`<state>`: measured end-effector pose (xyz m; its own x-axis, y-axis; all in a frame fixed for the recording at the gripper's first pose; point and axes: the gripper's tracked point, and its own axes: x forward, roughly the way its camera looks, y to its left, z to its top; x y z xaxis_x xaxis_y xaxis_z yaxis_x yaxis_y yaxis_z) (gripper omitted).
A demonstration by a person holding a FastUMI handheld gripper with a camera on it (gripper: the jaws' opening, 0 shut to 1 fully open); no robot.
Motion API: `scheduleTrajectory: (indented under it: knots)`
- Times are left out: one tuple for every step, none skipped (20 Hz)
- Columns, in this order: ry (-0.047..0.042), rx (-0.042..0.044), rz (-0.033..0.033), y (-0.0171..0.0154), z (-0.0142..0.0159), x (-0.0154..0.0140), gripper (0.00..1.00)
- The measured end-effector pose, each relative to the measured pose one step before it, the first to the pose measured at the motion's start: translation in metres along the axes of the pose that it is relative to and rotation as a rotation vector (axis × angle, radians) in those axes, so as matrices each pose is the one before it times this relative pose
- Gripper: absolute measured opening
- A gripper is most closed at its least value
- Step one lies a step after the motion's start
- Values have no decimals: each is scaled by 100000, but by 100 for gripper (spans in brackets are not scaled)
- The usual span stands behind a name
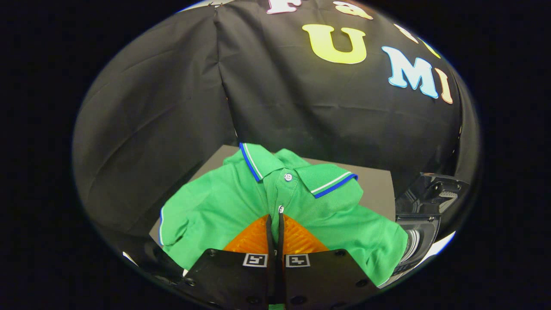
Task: Put the clothes into the washing machine and then close the washing machine lid.
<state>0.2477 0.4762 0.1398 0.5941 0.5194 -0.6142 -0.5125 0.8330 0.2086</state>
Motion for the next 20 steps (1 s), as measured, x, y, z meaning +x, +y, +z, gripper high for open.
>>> scheduleTrajectory:
  knots:
    - [-1858, -1080, 753, -152, 715, -769, 1]
    - [-1985, -1307, 430, -332, 573, -733, 1]
    - [-2173, -1164, 490, -355, 580, -787, 2]
    - [-2112, -784, 523, -254, 633, -647, 2]
    - [-2108, -312, 262, -424, 613, -749, 1]
    - [-1671, -178, -157, -559, 509, -759, 1]
    - [-1613, 584, -27, -615, 635, -676, 1]
    - [-1177, 734, 192, -545, 439, -591, 1]
    - [-1483, 676, -92, -594, 634, -616, 1]
    - [-1447, 329, -574, -797, 537, -639, 1]
    - [-923, -323, -926, -898, 413, -571, 1]
    - [-868, -450, -1231, -990, 304, -577, 1]
    - [-603, -19, -989, -1002, 277, -546, 1]
    - [-529, 746, -714, -855, 34, -368, 1]
    - [-380, 1040, -576, -958, 132, -446, 1]
    - [-819, 1010, -848, -1010, 243, -529, 1]
    - [-629, 633, -1129, -1176, 275, -410, 1]
    - [-610, 631, -1214, -1217, 215, -474, 1]
    - [-399, 777, -1099, -1244, 188, -465, 1]
    - [-782, 1157, -1003, -1153, 263, -608, 1]
